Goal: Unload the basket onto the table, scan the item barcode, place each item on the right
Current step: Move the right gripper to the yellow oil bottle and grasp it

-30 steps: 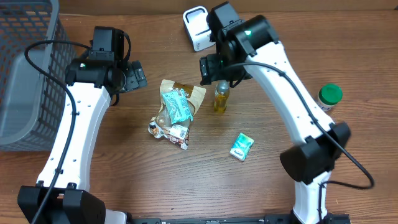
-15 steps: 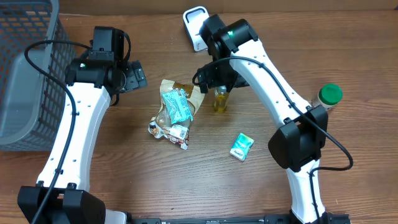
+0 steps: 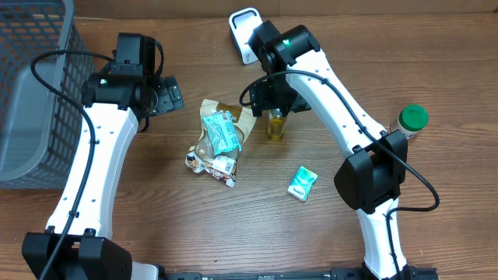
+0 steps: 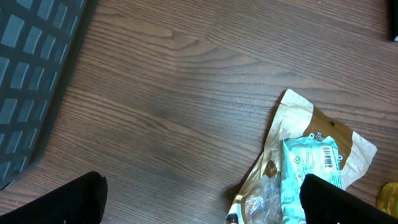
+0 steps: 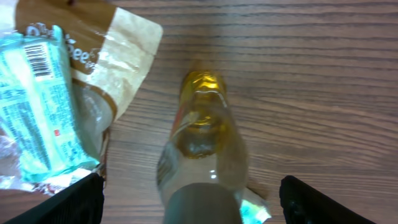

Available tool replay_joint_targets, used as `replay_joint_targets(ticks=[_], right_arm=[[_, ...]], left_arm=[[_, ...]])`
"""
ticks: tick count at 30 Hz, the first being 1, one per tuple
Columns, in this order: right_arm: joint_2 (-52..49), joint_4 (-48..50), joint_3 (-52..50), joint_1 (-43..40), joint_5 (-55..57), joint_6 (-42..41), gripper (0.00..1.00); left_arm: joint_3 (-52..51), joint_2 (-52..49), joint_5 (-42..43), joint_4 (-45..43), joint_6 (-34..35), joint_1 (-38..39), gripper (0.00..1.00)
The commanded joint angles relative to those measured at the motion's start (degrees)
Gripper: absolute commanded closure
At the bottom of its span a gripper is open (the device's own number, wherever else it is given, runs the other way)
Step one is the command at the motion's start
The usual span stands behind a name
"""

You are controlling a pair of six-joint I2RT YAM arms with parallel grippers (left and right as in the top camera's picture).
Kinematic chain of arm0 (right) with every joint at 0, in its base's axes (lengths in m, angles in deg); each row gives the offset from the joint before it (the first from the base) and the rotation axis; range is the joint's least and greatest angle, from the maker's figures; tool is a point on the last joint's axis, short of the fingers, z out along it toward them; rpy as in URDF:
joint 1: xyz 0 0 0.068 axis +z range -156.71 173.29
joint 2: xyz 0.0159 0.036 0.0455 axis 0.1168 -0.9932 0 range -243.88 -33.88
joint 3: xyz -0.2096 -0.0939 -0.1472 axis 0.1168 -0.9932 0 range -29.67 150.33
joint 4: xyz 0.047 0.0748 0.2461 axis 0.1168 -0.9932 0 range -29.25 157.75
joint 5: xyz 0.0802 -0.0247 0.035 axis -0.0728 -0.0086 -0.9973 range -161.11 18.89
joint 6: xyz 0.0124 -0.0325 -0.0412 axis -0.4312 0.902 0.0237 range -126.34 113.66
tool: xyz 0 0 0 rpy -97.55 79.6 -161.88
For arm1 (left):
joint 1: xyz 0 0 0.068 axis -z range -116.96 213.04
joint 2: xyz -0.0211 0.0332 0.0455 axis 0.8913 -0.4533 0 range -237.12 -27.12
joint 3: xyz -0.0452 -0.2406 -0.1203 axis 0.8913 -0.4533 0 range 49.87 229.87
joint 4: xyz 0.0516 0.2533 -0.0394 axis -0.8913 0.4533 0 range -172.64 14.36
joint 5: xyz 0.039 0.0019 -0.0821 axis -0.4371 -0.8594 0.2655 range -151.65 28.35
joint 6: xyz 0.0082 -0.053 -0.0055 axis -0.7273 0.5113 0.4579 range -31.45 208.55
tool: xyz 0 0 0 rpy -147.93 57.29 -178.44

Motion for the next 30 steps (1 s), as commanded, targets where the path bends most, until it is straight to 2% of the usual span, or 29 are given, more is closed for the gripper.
replay_joint_targets(ticks=[1, 3, 8, 10, 24, 30], right_arm=[[0.09, 0.59, -1.79, -0.2, 3.3, -1.86, 0.13], [0.09, 1.88, -2.6, -0.2, 3.28, -1.84, 0.13], [0.09, 2.8, -3.32, -0.07, 3.21, -1.86, 0.29], [0.09, 3.02, -3.85, 0.0, 3.21, -2.23, 0.32], [0.09, 5.35, -6.25, 0.0, 3.26, -3.34, 0.32], [0.11, 4.68, -6.16, 0.0, 3.23, -3.37, 0.38]], left_arm=[[0.59, 0.07, -0.15, 0.0, -1.51, 0.2, 0.0], [0.59, 0.07, -0.15, 0.0, -1.51, 0.2, 0.01], [0.59, 0.07, -0.15, 0.02, -1.51, 0.2, 0.0], [0.59, 0.07, -0.15, 0.0, -1.51, 0.2, 0.01], [0.59, 0.07, -0.15, 0.0, -1.51, 0.2, 0.0], [0.59, 0.07, -0.15, 0.0, -1.51, 0.2, 0.0]])
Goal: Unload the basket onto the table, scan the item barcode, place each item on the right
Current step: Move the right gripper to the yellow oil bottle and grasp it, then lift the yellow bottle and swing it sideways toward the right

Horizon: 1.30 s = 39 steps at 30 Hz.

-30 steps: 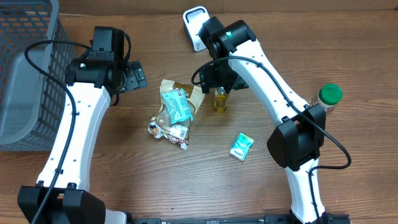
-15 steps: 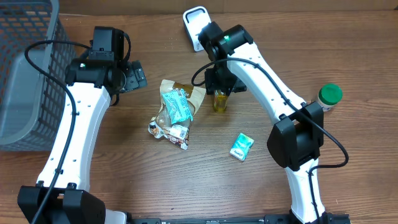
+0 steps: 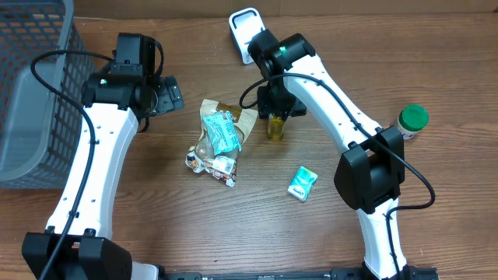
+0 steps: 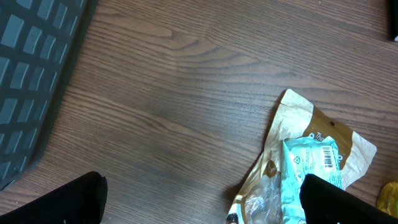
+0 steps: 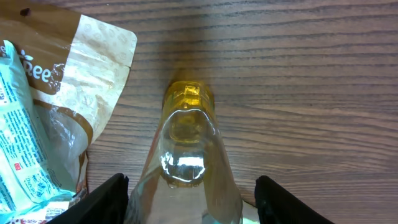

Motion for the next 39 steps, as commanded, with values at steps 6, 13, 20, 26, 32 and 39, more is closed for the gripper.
replay_joint_targets(ticks=[6, 13, 20, 26, 32, 39], right_arm=[[0.2, -0.52, -0.17, -0.04, 0.79, -0.26, 0.38], [0.55, -0.59, 0.5, -0.04, 0.79, -0.26, 0.51], [0.74, -1.51, 1.27, -0.37, 0.81, 0.44, 0.72], [5.7, -2.58, 4.02, -4.11, -5.95, 4.17, 0.86], [15.54, -5.16, 4.68, -11.54, -23.65, 13.44, 0.88], [24.17, -11.39, 3.89, -20.28, -43.43, 29.42, 0.96]], left_arm=[[0.59, 0.07, -0.15, 0.0, -1.51, 0.22, 0.0], [0.59, 0.07, -0.15, 0.0, -1.51, 0.22, 0.0], [0.59, 0.07, -0.15, 0.02, -1.51, 0.22, 0.01], [0.59, 0.07, -0.15, 0.0, -1.51, 0.22, 0.01], [0.59, 0.07, -0.15, 0.0, -1.51, 0.22, 0.0], [0.59, 0.07, -0.15, 0.0, -1.51, 0.22, 0.0]])
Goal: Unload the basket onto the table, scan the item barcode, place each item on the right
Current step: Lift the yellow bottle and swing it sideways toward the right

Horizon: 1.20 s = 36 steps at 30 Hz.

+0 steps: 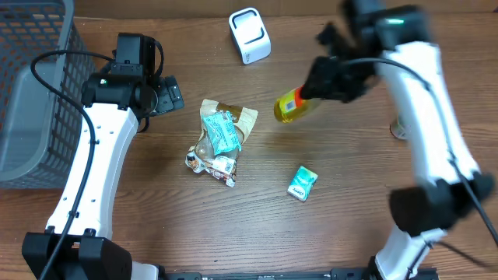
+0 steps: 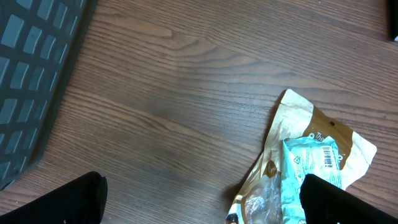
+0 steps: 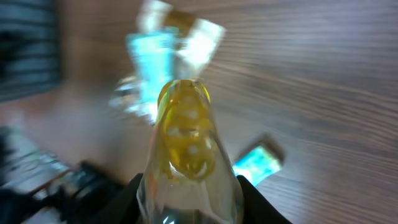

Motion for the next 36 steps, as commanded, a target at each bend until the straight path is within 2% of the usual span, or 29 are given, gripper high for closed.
replay_joint_targets(ticks=[1, 36], right_arm=[[4.42, -0.04, 1.01, -1.84, -11.69, 8.52, 0.96], [4.79, -0.07, -2.01, -2.14, -11.13, 8.5, 0.96]], left_arm=[[0.59, 0.07, -0.15, 0.0, -1.51, 0.22, 0.0], [0.59, 0.07, -0.15, 0.0, -1.51, 0.22, 0.0]])
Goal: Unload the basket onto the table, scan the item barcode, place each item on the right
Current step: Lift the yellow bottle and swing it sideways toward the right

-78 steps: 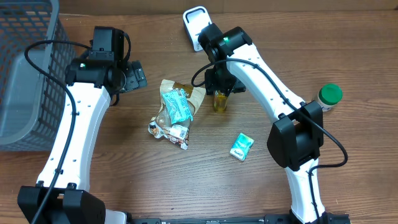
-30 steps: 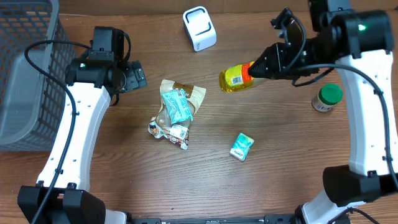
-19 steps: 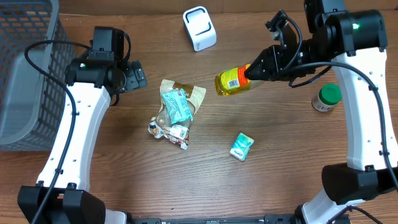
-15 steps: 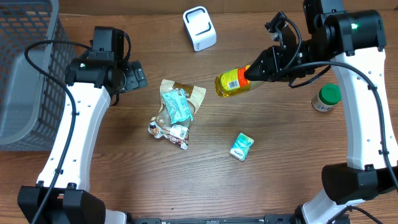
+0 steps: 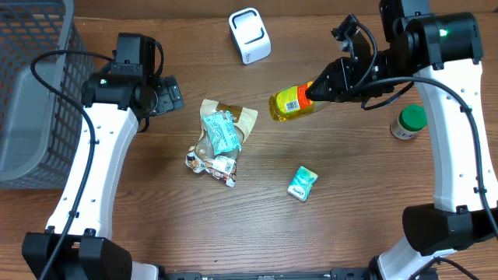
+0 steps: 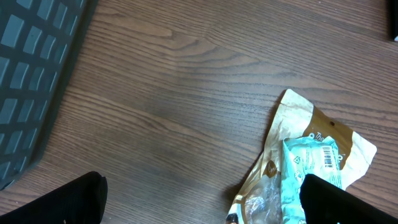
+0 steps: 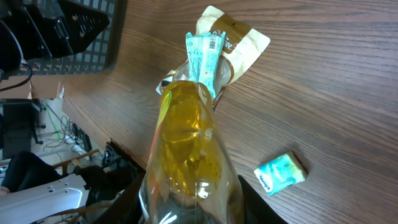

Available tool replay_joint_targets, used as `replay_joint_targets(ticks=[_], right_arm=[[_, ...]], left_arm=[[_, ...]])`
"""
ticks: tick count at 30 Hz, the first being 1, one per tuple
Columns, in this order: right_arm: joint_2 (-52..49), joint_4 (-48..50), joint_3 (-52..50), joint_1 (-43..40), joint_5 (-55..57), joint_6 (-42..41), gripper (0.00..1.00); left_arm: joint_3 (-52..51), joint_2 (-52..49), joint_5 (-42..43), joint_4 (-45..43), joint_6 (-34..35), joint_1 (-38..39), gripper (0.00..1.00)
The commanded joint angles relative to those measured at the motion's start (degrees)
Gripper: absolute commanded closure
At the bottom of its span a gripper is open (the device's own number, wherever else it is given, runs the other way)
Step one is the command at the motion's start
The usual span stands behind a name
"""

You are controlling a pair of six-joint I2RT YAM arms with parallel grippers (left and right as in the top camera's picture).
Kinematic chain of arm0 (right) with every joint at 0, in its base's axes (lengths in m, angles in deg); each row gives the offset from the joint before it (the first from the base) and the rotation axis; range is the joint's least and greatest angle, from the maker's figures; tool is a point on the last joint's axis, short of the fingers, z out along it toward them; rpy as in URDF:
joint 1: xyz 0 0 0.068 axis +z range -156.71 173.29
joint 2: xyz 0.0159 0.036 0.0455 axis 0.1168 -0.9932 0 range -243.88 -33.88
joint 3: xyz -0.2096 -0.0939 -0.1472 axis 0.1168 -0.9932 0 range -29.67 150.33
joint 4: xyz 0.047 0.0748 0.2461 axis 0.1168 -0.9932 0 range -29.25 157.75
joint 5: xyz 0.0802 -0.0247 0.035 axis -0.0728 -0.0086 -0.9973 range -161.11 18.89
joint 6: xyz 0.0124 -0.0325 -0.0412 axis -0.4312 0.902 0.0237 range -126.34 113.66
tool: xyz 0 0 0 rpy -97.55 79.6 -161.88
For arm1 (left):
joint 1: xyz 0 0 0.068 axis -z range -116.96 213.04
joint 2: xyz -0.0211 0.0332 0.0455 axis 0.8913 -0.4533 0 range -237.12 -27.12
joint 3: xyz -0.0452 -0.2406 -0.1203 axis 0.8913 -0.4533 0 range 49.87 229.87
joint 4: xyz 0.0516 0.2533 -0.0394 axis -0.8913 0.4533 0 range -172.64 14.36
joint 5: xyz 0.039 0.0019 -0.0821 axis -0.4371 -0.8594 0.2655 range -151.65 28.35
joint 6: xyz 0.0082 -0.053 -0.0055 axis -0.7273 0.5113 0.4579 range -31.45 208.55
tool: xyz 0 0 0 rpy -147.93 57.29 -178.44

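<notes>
A clear bottle of yellow liquid with a red and yellow barcode label hangs tipped on its side above the table, and my right gripper is shut on it. It fills the right wrist view as the bottle, base pointing away. The white barcode scanner stands at the back of the table, up and left of the bottle. My left gripper is open above bare wood, left of the brown snack bag.
A brown snack bag with a teal packet on it lies mid-table. A small teal pack lies to its lower right. A green-capped jar stands at the right. A grey wire basket takes the left edge.
My right gripper has turned the held bottle a little, its label end now slightly further left and lower. The green-capped jar shows in full again. The left arm has not moved.
The bottle stood upright right of the snack bag with my right gripper open around it. Then the fingers stood closer about it. Then the bottle was held in the air, tipped sideways, and now it is held there with its label up.
</notes>
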Motion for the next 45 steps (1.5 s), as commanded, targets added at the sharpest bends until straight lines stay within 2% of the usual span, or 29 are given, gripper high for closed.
replay_joint_targets(ticks=[1, 14, 16, 21, 29, 35, 40, 45], right_arm=[[0.13, 0.26, 0.04, 0.17, -2.32, 0.7, 0.96], [0.11, 0.26, 0.04, 0.17, -2.73, 0.7, 0.96], [0.11, 0.26, 0.04, 0.17, -5.2, 0.72, 0.96], [0.13, 0.26, 0.04, 0.15, -19.65, 1.77, 0.96], [1.18, 0.24, 0.04, 0.17, -22.14, 1.79, 0.97], [8.02, 0.24, -0.83, 0.15, -16.33, 0.68, 0.97], [18.03, 0.26, -7.28, 0.15, -14.93, 0.76, 0.97], [23.43, 0.33, -15.37, 0.15, -15.96, 1.84, 0.96]], left_arm=[[0.59, 0.07, -0.15, 0.0, -1.51, 0.22, 0.0], [0.59, 0.07, -0.15, 0.0, -1.51, 0.09, 0.0], [0.59, 0.07, -0.13, 0.02, -1.51, 0.11, 0.0], [0.59, 0.07, -0.15, 0.02, -1.51, 0.11, 0.0], [0.59, 0.07, -0.15, 0.02, -1.51, 0.15, 0.01], [0.59, 0.07, -0.15, 0.0, -1.51, 0.15, 0.0], [0.59, 0.07, -0.15, 0.0, -1.51, 0.15, 0.0], [0.59, 0.07, -0.15, 0.0, -1.51, 0.15, 0.01]])
